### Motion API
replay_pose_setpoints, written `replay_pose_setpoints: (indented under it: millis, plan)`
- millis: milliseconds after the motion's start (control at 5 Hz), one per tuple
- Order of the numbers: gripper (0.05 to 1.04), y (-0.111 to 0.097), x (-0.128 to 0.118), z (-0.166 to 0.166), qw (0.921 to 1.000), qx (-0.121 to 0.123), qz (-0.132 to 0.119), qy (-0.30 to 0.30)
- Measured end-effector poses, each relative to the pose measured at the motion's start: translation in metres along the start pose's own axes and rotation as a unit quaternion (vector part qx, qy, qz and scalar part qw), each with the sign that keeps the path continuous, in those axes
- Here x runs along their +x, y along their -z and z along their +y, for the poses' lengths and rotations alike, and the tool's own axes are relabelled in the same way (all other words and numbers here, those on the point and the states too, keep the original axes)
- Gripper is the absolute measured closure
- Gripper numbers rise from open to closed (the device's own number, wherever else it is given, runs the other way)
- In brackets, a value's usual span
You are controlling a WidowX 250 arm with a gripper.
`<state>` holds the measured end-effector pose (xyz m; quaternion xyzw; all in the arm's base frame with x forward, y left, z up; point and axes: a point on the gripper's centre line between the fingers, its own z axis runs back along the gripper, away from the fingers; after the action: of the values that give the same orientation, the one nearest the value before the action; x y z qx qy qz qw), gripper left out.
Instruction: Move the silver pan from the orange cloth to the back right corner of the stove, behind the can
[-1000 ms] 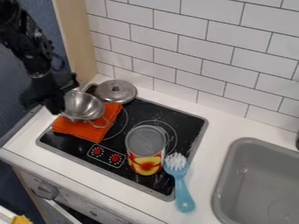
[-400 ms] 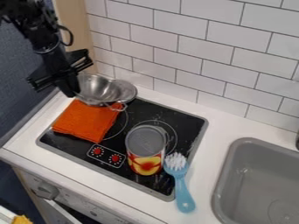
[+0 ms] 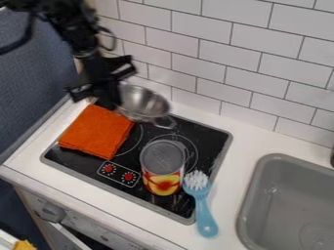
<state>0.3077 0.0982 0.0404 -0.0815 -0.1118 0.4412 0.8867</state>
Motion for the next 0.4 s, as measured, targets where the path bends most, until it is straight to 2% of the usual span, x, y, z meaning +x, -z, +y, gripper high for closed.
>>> replay_pose_setpoints:
  millis: [200,400]
  plan:
    - [1.02,0.005,-0.015,-0.029,0.9997,-0.011,0.012,0.018]
    - [1.02,0.018,-0.023,-0.052,0.9996,-0.012,0.022,0.011]
